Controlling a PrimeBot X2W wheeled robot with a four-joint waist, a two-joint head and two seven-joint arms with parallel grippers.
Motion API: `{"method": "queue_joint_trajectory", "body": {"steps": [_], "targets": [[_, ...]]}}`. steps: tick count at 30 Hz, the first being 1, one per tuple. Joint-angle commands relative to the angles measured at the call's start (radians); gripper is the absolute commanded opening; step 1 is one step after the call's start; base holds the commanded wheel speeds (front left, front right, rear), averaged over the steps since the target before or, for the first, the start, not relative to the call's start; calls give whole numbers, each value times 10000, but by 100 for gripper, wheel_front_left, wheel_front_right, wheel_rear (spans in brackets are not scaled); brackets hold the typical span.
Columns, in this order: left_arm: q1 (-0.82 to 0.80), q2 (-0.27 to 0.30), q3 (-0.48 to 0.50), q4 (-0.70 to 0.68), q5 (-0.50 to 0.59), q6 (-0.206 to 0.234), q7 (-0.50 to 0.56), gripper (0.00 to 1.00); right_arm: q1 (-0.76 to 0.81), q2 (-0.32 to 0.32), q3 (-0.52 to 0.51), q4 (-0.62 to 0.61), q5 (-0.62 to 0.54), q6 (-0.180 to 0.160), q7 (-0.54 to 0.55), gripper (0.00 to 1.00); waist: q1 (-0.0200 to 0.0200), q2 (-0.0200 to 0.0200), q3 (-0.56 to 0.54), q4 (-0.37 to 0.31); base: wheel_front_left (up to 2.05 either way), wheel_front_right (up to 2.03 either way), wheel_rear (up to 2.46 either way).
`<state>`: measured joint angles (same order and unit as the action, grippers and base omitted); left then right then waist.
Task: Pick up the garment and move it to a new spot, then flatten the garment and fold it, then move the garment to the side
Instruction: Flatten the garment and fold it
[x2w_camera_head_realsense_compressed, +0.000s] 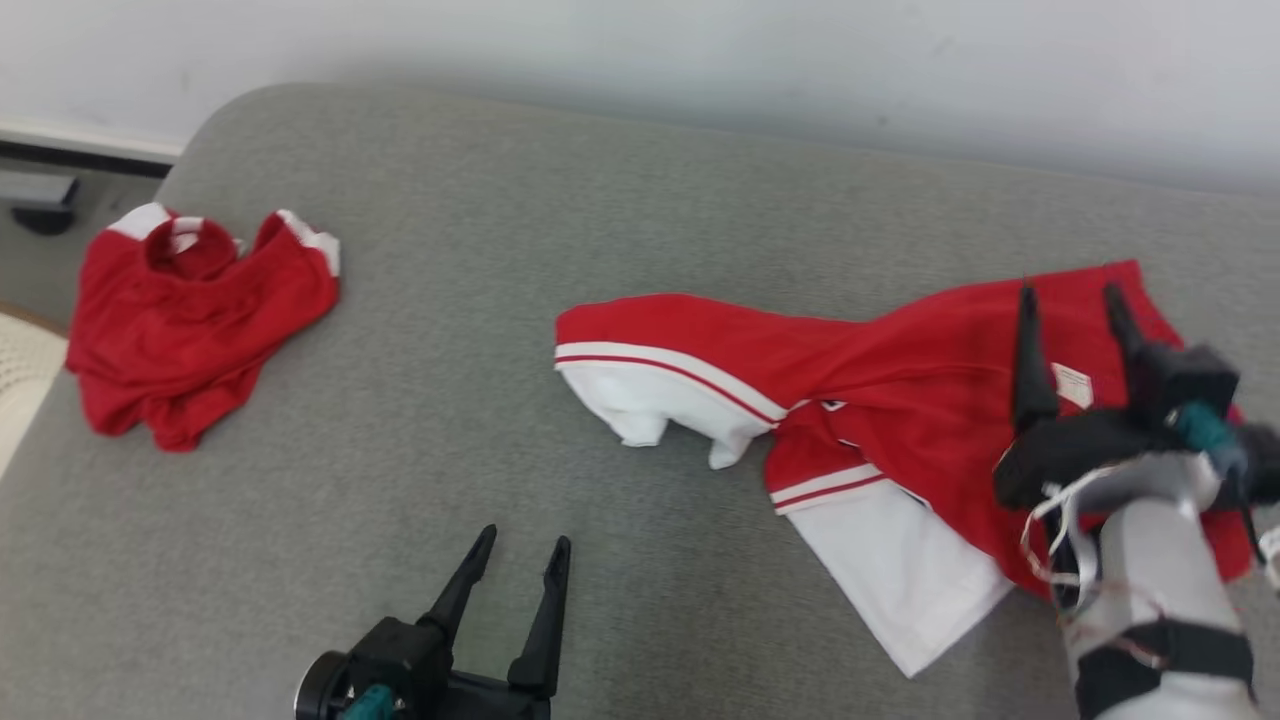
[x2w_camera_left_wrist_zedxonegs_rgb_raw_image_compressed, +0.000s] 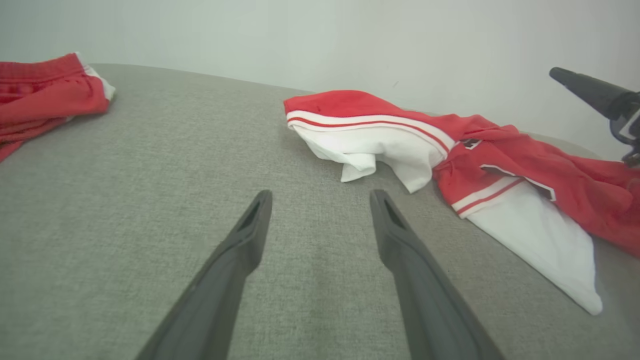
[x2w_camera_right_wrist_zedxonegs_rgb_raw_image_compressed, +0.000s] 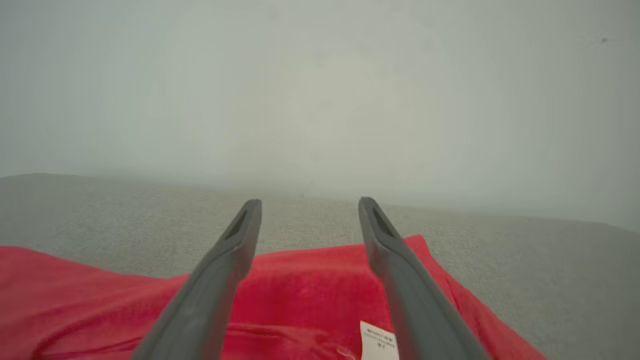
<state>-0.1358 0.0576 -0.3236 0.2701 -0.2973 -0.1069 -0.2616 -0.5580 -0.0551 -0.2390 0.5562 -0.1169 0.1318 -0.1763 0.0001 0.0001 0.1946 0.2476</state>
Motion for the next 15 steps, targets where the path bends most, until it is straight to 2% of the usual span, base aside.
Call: {"method": "queue_joint_trajectory", "body": {"steps": [1, 4, 8, 12, 15], "targets": [[-218, 105, 91, 268, -91, -35, 26, 100, 699, 55, 506, -475, 624, -22, 10, 100, -1, -1, -669, -1352, 0, 0, 0], [-573, 165, 234, 862, -257, 3, 210, 100, 1913, 49, 1282, -1692, 1373, -22, 48, 100, -1, -1, -728, -1961, 0, 0, 0], [-1031, 187, 514, 1661, -613, 86, 571, 100, 3185, 55, 1798, -3020, 2092, -22, 332, 100, -1, -1, -718, -2683, 0, 0, 0], [-1494, 237, 703, 2381, -865, 190, 901, 100, 3941, 50, 2191, -3813, 2682, -22, 668, 100, -1, -1, -625, -3229, 0, 0, 0], [-1841, 417, 761, 2941, -701, 447, 1137, 100, 4227, 53, 2474, -4240, 2890, -22, 850, 100, -1, -1, -542, -3513, 0, 0, 0]]}}
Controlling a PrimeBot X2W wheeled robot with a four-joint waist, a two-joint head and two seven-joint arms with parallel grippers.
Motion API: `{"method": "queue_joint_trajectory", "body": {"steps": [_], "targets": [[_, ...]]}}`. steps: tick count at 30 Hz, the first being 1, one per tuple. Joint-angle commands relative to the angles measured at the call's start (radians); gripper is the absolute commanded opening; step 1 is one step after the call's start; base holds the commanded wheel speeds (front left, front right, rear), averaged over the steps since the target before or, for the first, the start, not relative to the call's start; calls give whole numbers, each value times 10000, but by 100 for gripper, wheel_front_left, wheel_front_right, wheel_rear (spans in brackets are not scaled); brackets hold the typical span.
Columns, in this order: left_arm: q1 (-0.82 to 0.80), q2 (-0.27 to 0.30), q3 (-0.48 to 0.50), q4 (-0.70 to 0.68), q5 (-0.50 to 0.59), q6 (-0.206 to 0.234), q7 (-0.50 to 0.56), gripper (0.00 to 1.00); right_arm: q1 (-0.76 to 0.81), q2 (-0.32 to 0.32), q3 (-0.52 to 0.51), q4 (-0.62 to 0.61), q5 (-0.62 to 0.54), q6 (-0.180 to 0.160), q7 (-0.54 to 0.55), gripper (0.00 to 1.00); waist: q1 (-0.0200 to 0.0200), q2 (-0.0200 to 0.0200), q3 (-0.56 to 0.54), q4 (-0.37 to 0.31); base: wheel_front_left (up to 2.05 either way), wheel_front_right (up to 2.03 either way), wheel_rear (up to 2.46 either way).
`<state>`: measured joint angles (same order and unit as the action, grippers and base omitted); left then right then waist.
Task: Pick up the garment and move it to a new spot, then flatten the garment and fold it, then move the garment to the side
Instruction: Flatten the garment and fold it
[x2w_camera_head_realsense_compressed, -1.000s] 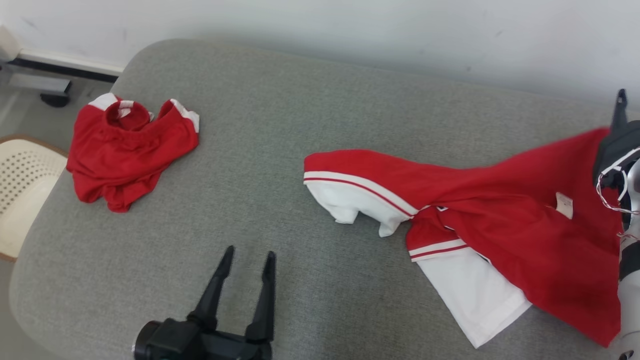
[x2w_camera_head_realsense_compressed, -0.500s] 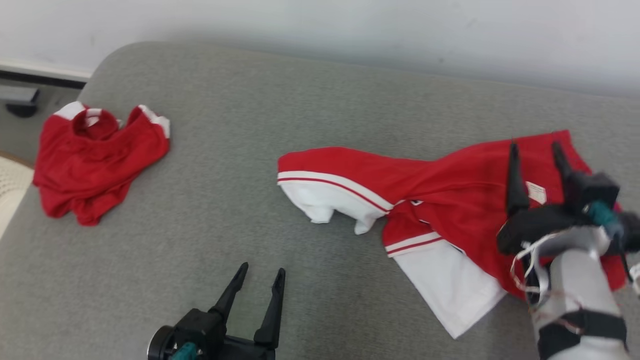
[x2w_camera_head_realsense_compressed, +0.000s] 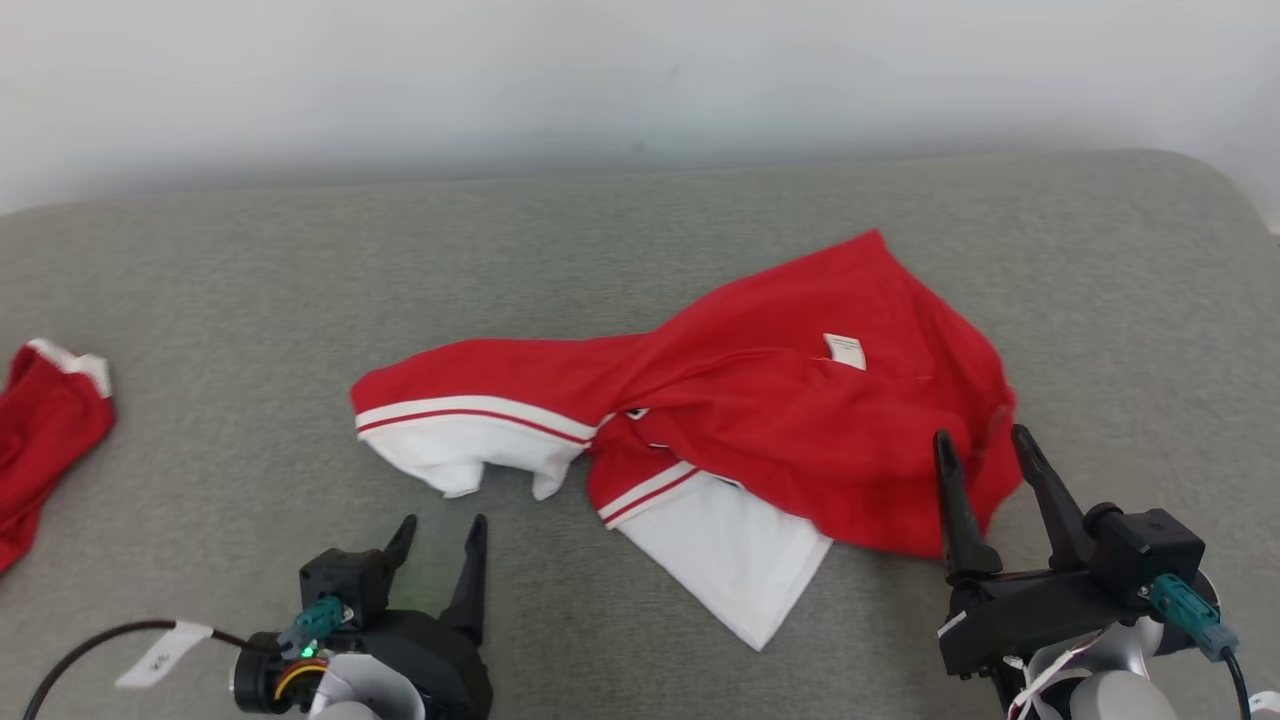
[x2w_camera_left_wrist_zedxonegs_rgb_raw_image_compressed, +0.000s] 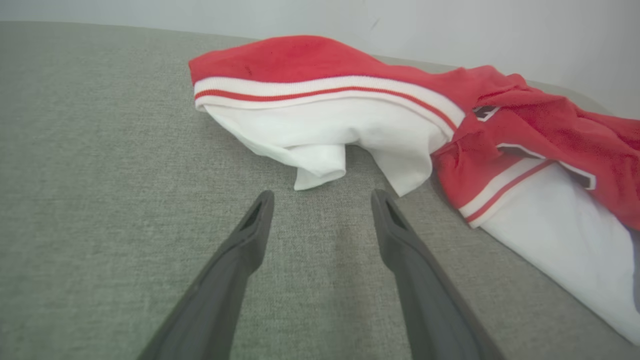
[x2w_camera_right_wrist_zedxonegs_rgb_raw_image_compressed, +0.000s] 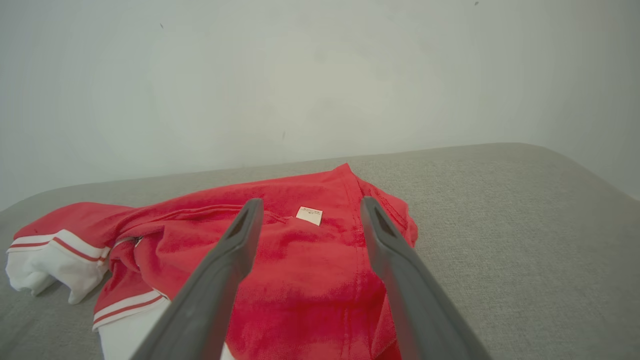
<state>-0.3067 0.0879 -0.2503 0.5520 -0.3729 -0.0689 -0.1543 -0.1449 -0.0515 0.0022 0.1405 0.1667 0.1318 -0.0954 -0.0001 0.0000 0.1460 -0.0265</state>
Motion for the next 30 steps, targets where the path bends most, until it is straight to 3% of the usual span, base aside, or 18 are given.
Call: {"method": "queue_joint_trajectory", "body": {"steps": [1, 7, 16, 17, 18, 19, 20, 27, 30], "targets": [[-232, 157, 3, 311, 124, 138, 137, 100, 153, 15, 135, -204, 89, -22, 71, 100, 1, 0, -32, -849, 0, 0, 0], [-787, 373, 161, 1234, 283, 697, 269, 100, 287, 17, 315, -621, 246, -22, 257, 100, 1, 0, 103, -1123, 0, 0, 0], [-1349, 457, 272, 1966, 96, 713, 27, 100, 348, 13, 206, -805, 237, -22, 385, 100, 1, 0, 194, -1189, 0, 0, 0], [-1389, 444, 317, 2032, 44, 738, -26, 93, 362, 13, 196, -808, 229, -22, 389, 100, 1, 0, 192, -1175, 0, 0, 0], [-1441, 434, 359, 2094, -16, 729, -52, 58, 375, 13, 190, -812, 228, -22, 399, 100, 1, 0, 186, -1156, 0, 0, 0], [-1485, 430, 373, 2173, -67, 673, -53, 6, 386, 15, 178, -825, 228, -22, 402, 100, 1, 0, 180, -1130, 0, 0, 0], [-1490, 409, 393, 2237, -152, 595, -52, 0, 402, 15, 161, -838, 223, -22, 417, 100, 1, 0, 166, -1095, 0, 0, 0], [-1119, 38, 818, 1840, -1227, 12, -167, 0, 511, 14, -4, -928, 137, -22, 487, 100, 1, 0, -65, -647, 0, 0, 0], [-720, -153, 1114, 994, -2262, -307, 50, 0, 605, 12, -84, -925, 147, -22, 533, 100, 1, 0, -196, -405, 0, 0, 0]]}}
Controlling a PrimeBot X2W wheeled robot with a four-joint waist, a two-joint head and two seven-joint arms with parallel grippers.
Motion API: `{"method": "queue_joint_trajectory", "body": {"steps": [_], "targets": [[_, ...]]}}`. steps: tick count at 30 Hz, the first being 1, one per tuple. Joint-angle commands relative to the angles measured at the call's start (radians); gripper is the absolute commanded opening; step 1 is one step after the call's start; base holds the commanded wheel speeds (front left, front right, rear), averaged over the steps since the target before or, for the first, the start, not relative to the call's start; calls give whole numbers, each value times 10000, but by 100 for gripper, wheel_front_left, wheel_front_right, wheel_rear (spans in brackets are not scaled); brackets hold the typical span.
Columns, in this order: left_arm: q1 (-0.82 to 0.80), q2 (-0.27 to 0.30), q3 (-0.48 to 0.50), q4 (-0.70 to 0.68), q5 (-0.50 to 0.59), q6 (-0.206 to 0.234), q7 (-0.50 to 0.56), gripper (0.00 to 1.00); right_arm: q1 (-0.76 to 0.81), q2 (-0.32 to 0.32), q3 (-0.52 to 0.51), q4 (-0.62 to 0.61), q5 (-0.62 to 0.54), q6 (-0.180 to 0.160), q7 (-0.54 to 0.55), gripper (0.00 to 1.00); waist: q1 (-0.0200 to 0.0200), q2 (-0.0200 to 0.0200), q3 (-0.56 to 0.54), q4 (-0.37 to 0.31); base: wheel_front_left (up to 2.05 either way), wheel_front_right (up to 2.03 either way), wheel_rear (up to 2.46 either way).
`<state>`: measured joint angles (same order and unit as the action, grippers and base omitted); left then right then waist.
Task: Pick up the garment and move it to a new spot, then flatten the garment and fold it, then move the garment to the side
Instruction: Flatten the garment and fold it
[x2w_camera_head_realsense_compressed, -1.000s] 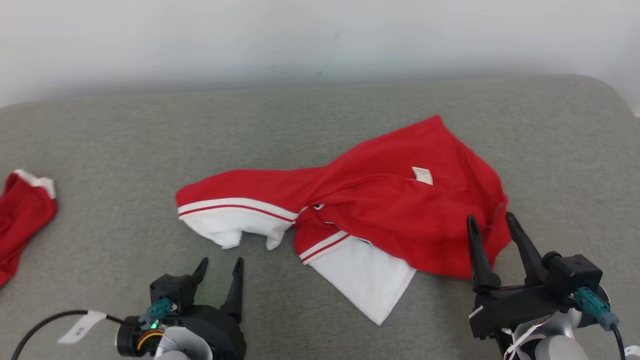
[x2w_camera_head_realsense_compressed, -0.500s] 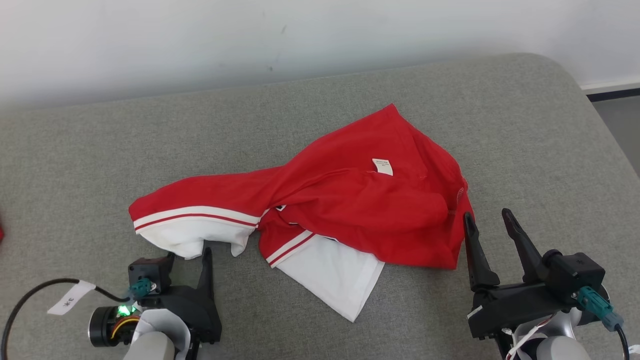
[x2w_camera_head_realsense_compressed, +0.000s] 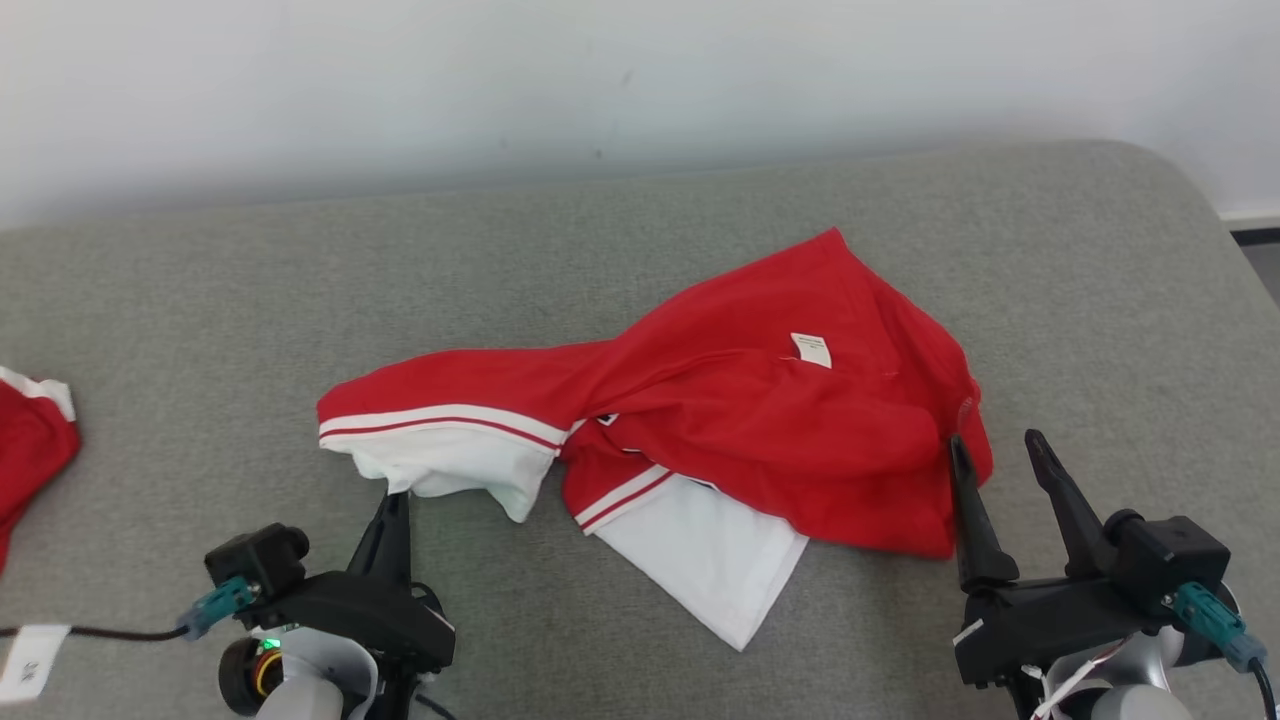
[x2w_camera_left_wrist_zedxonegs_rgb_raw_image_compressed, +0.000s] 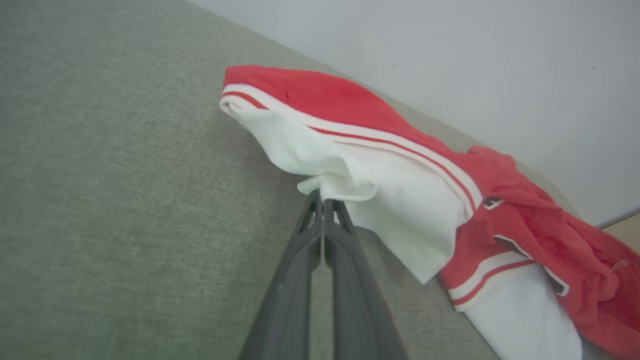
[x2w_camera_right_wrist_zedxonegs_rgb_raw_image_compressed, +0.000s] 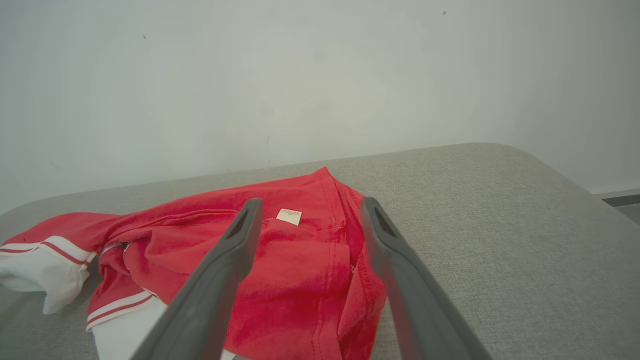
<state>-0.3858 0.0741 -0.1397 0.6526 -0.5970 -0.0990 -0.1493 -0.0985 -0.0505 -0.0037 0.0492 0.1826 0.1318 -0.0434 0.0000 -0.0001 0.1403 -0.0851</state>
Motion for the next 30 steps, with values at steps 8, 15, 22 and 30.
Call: {"method": "queue_joint_trajectory", "body": {"steps": [8, 15, 22, 30], "targets": [[2337, -219, 79, -4996, -3851, -148, 1952, 0, 384, 6, -350, -39, -16, -22, 87, 100, 0, 1, -437, 911, 0, 0, 0], [4189, -63, 262, -7883, -4523, 1094, 2896, 0, 383, 6, -543, -75, -88, -22, 169, 100, 0, 1, -510, 1328, 0, 0, 0], [4885, 421, 332, -7395, -3383, 1717, 2477, 0, 416, 2, -460, -59, -191, -22, 327, 100, 0, 1, -579, 1441, 0, 0, 0], [5065, 673, 21, -5771, -2232, 2090, 1902, 4, 511, 2, -423, -93, -247, -22, 492, 100, 0, 1, -764, 1302, 0, 0, 0]]}}
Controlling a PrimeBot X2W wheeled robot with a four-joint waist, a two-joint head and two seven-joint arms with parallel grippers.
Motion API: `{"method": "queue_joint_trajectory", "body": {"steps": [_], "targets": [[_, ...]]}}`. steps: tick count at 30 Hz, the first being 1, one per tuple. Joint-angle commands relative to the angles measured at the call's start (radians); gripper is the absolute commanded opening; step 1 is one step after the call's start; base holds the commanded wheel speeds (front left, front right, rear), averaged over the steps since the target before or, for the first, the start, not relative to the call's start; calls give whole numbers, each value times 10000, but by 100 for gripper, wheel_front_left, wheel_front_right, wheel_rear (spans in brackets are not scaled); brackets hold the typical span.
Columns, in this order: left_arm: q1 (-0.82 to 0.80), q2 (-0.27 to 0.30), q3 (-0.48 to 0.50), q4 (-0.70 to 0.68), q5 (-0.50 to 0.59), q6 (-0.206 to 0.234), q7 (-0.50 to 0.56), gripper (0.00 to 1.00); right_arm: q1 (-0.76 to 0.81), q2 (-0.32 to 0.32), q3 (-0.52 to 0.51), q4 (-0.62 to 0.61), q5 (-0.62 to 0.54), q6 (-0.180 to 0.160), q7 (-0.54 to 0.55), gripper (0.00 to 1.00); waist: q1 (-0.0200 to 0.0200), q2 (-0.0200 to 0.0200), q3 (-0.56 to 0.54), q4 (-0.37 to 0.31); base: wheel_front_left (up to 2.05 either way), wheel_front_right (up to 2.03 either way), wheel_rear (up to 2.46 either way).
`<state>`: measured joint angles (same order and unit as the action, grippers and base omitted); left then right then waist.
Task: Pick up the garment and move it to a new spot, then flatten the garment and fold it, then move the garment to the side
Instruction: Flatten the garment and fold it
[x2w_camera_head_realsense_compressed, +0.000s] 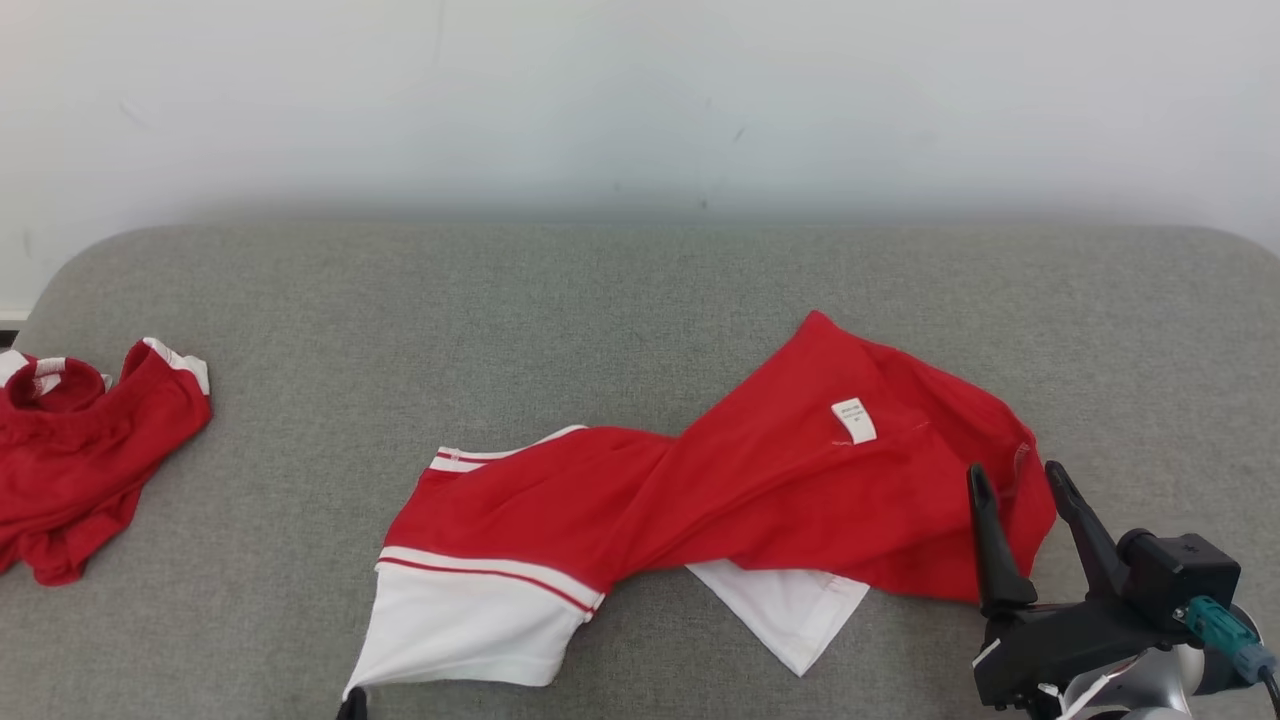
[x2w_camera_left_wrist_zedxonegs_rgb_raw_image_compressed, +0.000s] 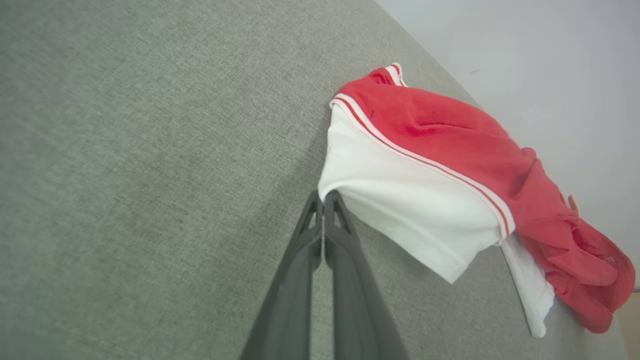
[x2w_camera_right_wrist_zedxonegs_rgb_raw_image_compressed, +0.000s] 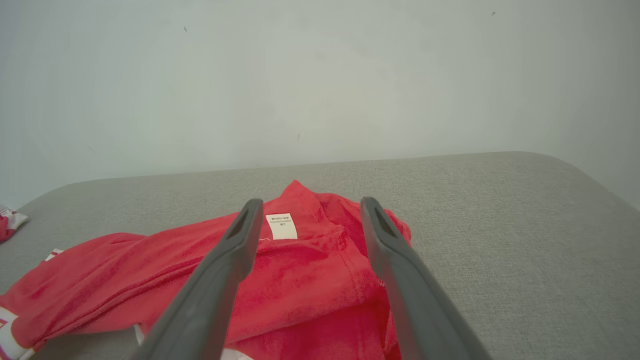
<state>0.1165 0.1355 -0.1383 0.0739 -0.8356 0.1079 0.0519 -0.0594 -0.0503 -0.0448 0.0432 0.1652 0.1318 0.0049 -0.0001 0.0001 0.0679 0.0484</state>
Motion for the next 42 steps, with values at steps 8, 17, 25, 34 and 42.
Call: {"method": "queue_joint_trajectory", "body": {"steps": [8, 17, 25, 34, 42], "targets": [[-100, 469, 197, 1324, 1042, 572, -980, 100, 231, 0, -130, -89, -93, -22, 190, 100, 1, -1, -206, -57, 0, 0, 0], [-391, 827, -293, 1432, 1942, 15, -2008, 100, 286, 3, -995, 281, -323, -22, 942, 100, 1, -1, -338, 244, 0, 0, 0], [-922, 1236, -1601, 2014, 2870, -451, -1160, 100, -422, 1, -861, 218, -1179, -22, 2601, 100, 1, -1, -362, 389, 0, 0, 0], [-1791, 1042, -2306, 2907, 2981, -818, -275, 100, -1386, -2, -545, 371, -1641, -22, 4217, 100, 1, -1, -171, 501, 0, 0, 0], [-2214, 931, -2674, 3344, 3266, -839, -172, 20, -2038, 2, -639, 960, -2143, -22, 4650, 100, 1, -1, 31, 609, 0, 0, 0]]}}
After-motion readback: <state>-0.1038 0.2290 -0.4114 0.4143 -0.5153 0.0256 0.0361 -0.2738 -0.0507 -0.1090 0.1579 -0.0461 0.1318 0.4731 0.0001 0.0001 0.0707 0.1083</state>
